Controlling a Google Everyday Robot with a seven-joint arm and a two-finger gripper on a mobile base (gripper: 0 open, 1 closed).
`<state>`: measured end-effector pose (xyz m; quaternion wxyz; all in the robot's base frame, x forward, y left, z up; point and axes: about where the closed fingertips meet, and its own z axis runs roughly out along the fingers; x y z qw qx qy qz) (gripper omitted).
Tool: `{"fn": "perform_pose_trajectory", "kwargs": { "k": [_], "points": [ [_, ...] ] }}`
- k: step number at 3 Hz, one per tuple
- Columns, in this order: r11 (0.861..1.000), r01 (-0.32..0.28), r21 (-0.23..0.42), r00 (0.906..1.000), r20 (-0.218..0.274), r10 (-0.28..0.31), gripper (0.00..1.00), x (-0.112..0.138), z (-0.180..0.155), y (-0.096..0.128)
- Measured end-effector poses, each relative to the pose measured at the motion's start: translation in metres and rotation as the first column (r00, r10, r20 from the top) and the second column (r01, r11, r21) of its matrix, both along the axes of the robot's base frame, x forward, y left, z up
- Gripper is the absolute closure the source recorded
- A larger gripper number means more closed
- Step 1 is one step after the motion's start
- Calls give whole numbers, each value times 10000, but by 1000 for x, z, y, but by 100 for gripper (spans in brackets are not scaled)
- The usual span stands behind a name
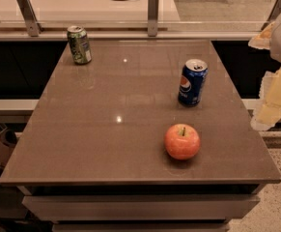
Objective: Move apple near green can
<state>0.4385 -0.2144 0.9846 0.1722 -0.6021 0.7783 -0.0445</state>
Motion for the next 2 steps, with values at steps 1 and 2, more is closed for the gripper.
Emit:
{"fn": "perform_pose_trajectory", "kwargs": {
  "k": [1,2],
  "points": [
    [10000,0,0,10000,0,0,0,0,0,0],
    [9999,-64,138,10000,71,63,0,-1,0,2]
  ]
}}
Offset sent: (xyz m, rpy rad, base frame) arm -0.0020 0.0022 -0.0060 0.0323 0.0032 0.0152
